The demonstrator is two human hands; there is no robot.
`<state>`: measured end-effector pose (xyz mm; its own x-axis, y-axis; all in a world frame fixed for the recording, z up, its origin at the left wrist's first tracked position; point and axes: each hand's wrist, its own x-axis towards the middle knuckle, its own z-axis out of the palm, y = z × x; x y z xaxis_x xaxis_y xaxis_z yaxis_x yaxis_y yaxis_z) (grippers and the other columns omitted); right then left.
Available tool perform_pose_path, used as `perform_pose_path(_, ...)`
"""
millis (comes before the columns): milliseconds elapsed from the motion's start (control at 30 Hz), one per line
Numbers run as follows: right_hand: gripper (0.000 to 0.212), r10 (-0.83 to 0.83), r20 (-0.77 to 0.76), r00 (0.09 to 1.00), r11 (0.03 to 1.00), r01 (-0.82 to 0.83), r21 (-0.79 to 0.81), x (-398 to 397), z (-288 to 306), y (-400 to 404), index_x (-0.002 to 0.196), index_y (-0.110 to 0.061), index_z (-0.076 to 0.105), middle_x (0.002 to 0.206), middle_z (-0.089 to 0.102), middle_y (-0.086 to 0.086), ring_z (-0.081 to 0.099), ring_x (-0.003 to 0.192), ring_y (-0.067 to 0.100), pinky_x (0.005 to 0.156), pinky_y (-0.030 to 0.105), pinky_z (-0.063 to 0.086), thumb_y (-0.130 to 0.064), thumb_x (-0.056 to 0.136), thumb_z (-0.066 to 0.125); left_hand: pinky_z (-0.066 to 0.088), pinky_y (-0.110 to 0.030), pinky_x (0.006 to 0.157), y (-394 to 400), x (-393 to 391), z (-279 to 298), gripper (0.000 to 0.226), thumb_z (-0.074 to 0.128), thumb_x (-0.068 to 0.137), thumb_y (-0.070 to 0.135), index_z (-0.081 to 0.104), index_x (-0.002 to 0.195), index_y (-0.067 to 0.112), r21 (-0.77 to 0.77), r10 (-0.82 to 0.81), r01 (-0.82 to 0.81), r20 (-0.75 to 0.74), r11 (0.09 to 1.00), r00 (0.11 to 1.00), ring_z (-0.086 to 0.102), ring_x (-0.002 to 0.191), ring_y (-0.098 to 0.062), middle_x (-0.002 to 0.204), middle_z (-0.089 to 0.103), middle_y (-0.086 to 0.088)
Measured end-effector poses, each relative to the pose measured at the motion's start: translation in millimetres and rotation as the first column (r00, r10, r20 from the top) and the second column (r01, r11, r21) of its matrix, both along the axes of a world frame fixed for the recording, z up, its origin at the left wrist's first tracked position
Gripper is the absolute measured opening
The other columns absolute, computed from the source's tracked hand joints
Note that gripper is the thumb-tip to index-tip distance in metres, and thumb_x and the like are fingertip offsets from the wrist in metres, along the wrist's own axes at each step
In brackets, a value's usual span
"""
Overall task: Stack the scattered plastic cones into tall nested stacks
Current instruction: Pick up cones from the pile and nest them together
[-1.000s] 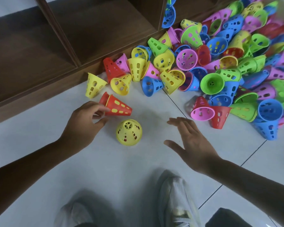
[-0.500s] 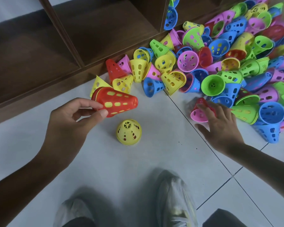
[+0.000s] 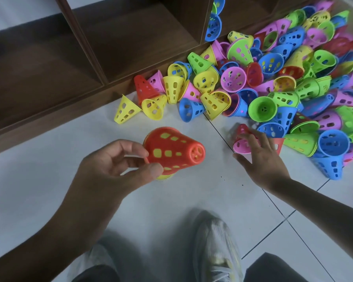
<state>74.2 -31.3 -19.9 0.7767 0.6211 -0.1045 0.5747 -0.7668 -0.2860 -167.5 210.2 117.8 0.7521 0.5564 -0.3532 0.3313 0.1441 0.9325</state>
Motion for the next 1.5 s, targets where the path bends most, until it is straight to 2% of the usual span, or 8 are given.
perform_pose_path(233,0.054,-0.133,-0.151,0.980,0.984,0.149,0.100,-13,-4,5,0.132,-0.011,0.045,0.135,0.049,0.011,0.048,0.121,0.034,0.097,0.040,0.042,-0.040,0.091,0.066,0.052,-0.048,0.098,-2,-4,-30,0.050,0.090,0.035,0.051,0.068,0.076,0.031,-0.176,0.016,-0.033,-0.098,0.984,0.995,0.071,0.091,-0.023,0.087,0.075,0.001)
perform_pose_path(400,0.041,-0.175,-0.212,0.961,0.963,0.212,0.165,-25,-3,11,0.115,-0.016,0.045,0.115,0.056,0.007,0.052,0.106,0.028,0.082,0.031,0.038,-0.031,0.088,0.072,0.053,-0.023,0.071,5,1,-50,0.071,0.084,0.040,0.044,0.055,0.099,0.018,-0.096,0.037,-0.052,-0.146,0.994,0.989,0.072,0.083,-0.014,0.095,0.073,-0.006)
perform_pose_path(633,0.056,-0.255,-0.394,0.883,0.872,0.387,0.302,-52,7,28,0.122,-0.027,0.034,0.108,0.061,0.006,0.061,0.100,0.027,0.083,0.038,0.051,-0.031,0.084,0.074,0.057,-0.028,0.073,17,1,-70,0.074,0.085,0.051,0.047,0.049,0.116,0.047,0.201,-0.076,0.112,-0.181,0.973,0.981,0.069,0.086,-0.013,0.098,0.066,0.006)
perform_pose_path(767,0.053,-0.305,-0.630,0.714,0.785,0.563,0.258,-65,17,42,0.124,-0.029,0.042,0.098,0.072,0.004,0.067,0.095,0.020,0.076,0.031,0.052,-0.044,0.084,0.073,0.054,-0.025,0.072,21,0,-84,0.047,0.084,0.073,0.040,0.058,0.112,0.037,0.474,-0.152,0.255,-0.245,0.843,0.958,0.062,0.078,-0.011,0.083,0.062,0.007)
perform_pose_path(967,0.045,-0.036,-0.988,0.148,0.370,0.921,0.124,-74,45,65,0.124,0.005,0.058,0.116,0.068,0.023,0.069,0.107,0.029,0.097,0.035,0.054,-0.025,0.092,0.067,0.050,-0.023,0.066,33,1,-99,0.030,0.075,0.080,0.045,0.060,0.102,0.034,0.537,-0.175,0.322,-0.308,0.780,0.935,0.060,0.073,-0.010,0.076,0.061,0.009)
perform_pose_path(1100,0.041,0.107,-0.993,0.052,0.282,0.956,0.080,-83,73,80,0.127,-0.005,0.061,0.117,0.070,0.017,0.069,0.108,0.028,0.102,0.040,0.051,-0.024,0.090,0.068,0.054,-0.029,0.069,35,-2,-100,0.029,0.073,0.081,0.049,0.059,0.102,0.034,0.527,-0.177,0.338,-0.332,0.780,0.927,0.062,0.075,-0.010,0.083,0.063,0.012)
perform_pose_path(1367,0.061,0.386,-0.907,0.168,0.367,0.874,0.318,-101,110,109,0.132,0.011,0.048,0.120,0.068,0.022,0.066,0.115,0.026,0.109,0.038,0.045,-0.014,0.082,0.072,0.055,-0.036,0.076,50,-4,-83,0.024,0.073,0.084,0.043,0.062,0.100,0.029,0.548,-0.168,0.325,-0.317,0.771,0.933,0.063,0.081,-0.007,0.090,0.065,0.012)
perform_pose_path(1500,0.071,0.268,-0.885,0.380,0.477,0.746,0.465,-113,105,122,0.124,-0.017,0.052,0.115,0.071,0.011,0.070,0.105,0.021,0.100,0.037,0.051,-0.024,0.063,0.087,0.055,-0.030,0.073,52,-12,-74,0.022,0.072,0.085,0.043,0.064,0.100,0.028,0.571,-0.151,0.310,-0.308,0.760,0.939,0.063,0.078,-0.005,0.090,0.066,0.012)
